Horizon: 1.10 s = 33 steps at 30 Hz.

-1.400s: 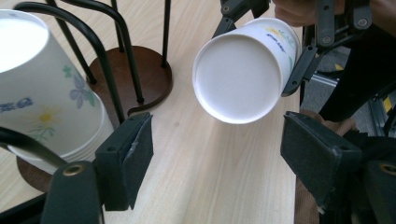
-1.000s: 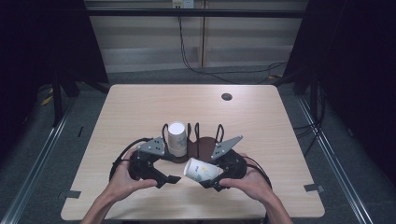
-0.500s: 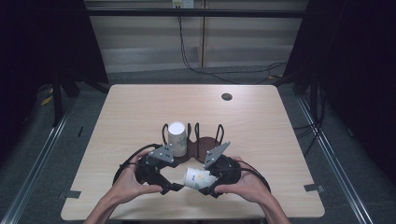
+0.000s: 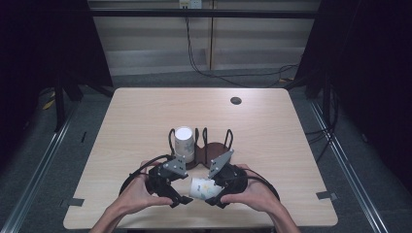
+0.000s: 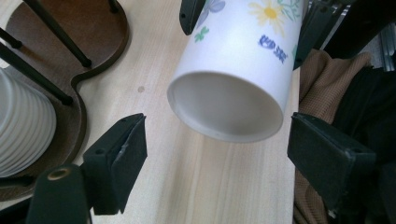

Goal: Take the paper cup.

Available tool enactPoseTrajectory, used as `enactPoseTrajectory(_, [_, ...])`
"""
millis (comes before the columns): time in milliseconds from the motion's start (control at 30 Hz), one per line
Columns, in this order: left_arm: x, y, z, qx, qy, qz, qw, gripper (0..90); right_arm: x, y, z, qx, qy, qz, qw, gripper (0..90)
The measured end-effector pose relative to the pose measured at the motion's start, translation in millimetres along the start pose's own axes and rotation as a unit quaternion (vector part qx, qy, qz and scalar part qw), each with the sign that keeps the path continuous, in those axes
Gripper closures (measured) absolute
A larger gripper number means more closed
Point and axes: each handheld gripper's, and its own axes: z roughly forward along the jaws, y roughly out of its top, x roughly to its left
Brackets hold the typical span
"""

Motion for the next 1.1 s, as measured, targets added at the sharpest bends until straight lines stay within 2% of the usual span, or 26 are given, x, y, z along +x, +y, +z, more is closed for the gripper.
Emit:
enactPoseTrajectory(133, [-0.2, 0.2, 3.1, 0.007, -0.005, -0.001, 1.0000, 20.4, 1.5, 1.4, 4.7, 0.005, 0.004, -0.006, 1.0000, 27.7])
enactPoseTrajectory(233, [0.5, 0.4, 2.6, 0.002, -0.009, -0.003, 1.0000, 22.8, 2.8, 3.1, 6.6, 0.009, 0.005, -0.006, 0.9999, 27.7])
enactPoseTrajectory(400, [0.9, 1.1, 1.8, -0.007, -0.024, -0.005, 0.9997, 25.1, 3.5, 4.7, 5.8, 0.002, 0.012, -0.009, 0.9999, 27.7])
enactPoseTrajectory(533, [0.7, 2.2, 3.0, -0.004, -0.038, -0.001, 0.9993, 24.7, 5.0, 6.0, 5.6, -0.003, 0.021, -0.010, 0.9997, 27.8])
enactPoseTrajectory(700, [-0.1, 3.4, 3.1, -0.005, -0.048, 0.002, 0.9988, 27.7, 7.9, 9.8, 5.0, -0.010, 0.020, -0.020, 0.9996, 28.0])
enactPoseTrajectory(867, [-2.2, 3.7, 3.3, -0.005, -0.054, 0.007, 0.9985, 32.3, 8.6, 9.7, 9.0, 0.001, 0.023, -0.017, 0.9996, 28.1])
enactPoseTrajectory(1100, [-2.4, 3.2, 4.9, 0.000, -0.063, 0.010, 0.9979, 32.1, 9.4, 9.9, 13.2, -0.005, 0.036, -0.014, 0.9992, 28.2])
